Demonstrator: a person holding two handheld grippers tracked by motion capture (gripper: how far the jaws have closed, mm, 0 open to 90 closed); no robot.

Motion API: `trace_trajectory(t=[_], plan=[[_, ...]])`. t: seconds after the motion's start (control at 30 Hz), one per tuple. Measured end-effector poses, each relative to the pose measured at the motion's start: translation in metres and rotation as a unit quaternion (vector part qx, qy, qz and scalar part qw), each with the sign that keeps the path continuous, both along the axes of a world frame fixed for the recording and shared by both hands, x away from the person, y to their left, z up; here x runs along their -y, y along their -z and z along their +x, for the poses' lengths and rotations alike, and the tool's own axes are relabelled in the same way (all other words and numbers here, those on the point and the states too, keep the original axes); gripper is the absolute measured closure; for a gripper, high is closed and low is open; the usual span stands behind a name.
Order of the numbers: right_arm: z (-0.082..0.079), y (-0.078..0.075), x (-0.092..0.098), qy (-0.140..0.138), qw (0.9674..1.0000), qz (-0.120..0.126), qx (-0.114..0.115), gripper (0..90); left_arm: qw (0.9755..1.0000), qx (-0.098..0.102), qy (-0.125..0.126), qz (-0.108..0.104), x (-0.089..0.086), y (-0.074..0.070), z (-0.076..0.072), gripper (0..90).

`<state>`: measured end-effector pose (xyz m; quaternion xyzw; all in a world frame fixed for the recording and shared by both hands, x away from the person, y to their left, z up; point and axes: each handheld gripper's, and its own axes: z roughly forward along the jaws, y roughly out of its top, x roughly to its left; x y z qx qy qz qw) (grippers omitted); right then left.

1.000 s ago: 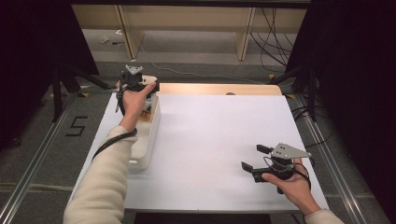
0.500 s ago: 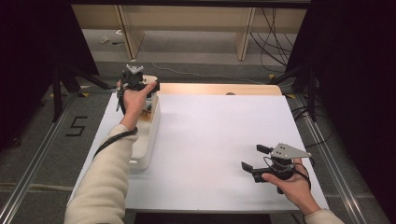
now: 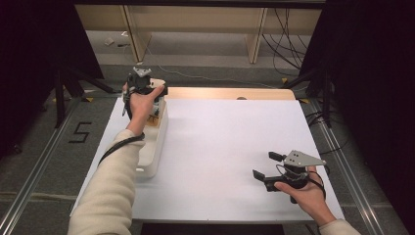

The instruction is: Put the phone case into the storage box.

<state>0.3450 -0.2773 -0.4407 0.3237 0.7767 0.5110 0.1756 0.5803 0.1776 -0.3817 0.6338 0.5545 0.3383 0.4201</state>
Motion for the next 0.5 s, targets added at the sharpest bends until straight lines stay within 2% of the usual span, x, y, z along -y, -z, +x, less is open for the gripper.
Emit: trace_trajectory(t=[0.5], plan=[[-0.0001,-0.0002,0.0004,0.0,1.0,-0.001,-0.001,10.0,1.0,-0.002,0.004,0.005,0.0028,0.0007,0.0032,10.6]])
